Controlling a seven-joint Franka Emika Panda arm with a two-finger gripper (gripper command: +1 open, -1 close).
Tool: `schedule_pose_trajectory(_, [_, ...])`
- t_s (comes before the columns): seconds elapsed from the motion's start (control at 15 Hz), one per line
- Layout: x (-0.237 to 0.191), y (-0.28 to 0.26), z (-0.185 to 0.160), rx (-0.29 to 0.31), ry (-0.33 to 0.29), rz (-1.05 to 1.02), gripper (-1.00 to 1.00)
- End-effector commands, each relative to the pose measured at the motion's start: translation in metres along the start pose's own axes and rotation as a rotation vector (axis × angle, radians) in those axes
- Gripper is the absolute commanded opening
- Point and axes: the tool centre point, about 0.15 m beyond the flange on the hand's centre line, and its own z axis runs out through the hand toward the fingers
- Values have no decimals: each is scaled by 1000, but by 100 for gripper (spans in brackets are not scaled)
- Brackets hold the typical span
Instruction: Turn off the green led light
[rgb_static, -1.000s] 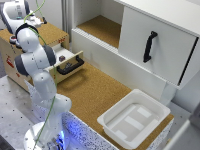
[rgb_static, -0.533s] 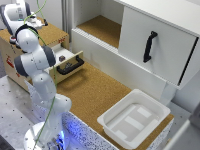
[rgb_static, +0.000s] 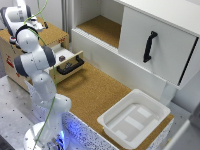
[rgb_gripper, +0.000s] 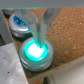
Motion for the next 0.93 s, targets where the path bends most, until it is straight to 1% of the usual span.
schedule_pose_trajectory(0.0, [-31,-5,25,18,107,-3,-100])
schedule_pose_trajectory(0.33, [-27,-5,42,45,85,-32,-100])
schedule_pose_trajectory(0.53, [-25,-3,43,37,65,-47,-100])
schedule_pose_trajectory(0.6, [-27,1,30,11,63,-39,-100])
schedule_pose_trajectory(0.67, [-28,7,10,-25,59,-35,-100])
schedule_pose_trajectory(0.73, [-32,16,-13,-60,72,-15,-100])
schedule_pose_trajectory(0.87, [-36,34,-54,-122,62,3,-100])
